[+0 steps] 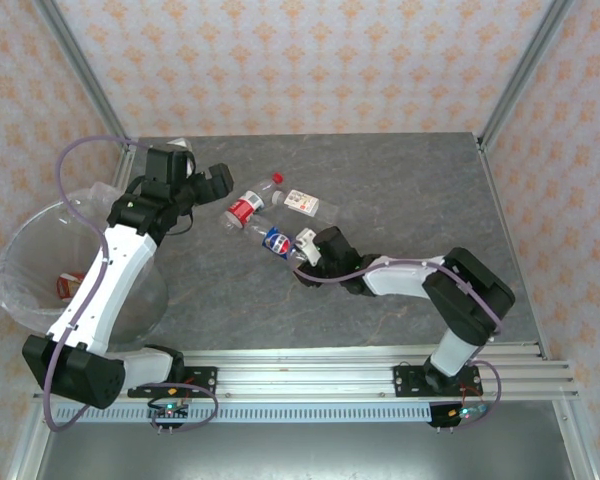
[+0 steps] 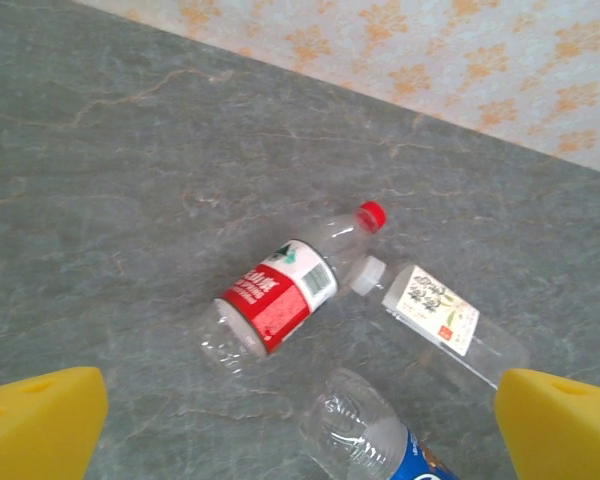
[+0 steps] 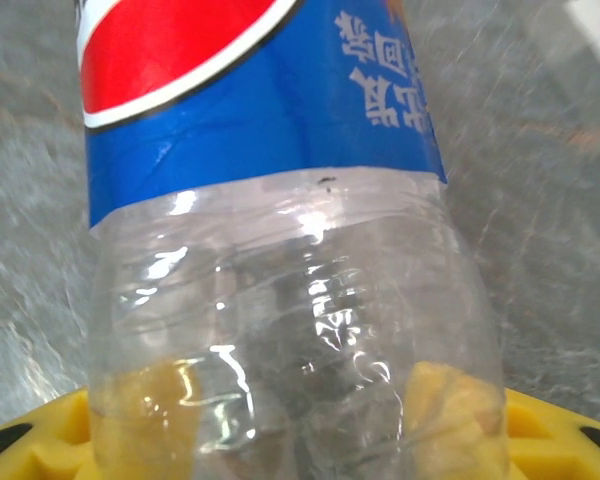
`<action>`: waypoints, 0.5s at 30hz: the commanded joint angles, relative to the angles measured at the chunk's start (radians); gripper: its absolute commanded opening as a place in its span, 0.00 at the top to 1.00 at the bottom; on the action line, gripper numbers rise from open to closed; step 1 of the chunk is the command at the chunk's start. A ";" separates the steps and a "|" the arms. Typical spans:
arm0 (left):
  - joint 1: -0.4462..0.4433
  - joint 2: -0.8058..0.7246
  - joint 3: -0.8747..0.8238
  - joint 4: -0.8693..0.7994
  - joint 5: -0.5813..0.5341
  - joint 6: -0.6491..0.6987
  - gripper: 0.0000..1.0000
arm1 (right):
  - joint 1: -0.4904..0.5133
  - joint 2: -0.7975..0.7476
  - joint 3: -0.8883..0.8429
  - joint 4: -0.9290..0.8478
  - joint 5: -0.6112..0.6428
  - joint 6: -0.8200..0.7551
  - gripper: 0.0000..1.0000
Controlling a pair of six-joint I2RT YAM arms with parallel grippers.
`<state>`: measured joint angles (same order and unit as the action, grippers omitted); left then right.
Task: Put the plastic bottles in the bin
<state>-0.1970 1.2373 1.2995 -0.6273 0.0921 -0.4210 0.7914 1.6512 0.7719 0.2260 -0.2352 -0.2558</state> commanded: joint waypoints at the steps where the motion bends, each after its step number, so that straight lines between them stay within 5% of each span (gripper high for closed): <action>1: -0.018 -0.050 -0.042 0.107 0.054 -0.016 0.00 | 0.006 -0.058 -0.010 0.126 0.030 0.084 0.53; 9: -0.033 -0.107 -0.179 0.352 0.302 -0.018 0.00 | 0.007 -0.114 0.010 0.243 0.037 0.224 0.54; 15: -0.051 -0.076 -0.209 0.413 0.373 -0.038 0.00 | 0.006 -0.146 0.026 0.365 -0.019 0.349 0.54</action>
<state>-0.2386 1.1526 1.1030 -0.3111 0.3828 -0.4370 0.7914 1.5448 0.7708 0.4725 -0.2230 0.0032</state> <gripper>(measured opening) 0.998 0.498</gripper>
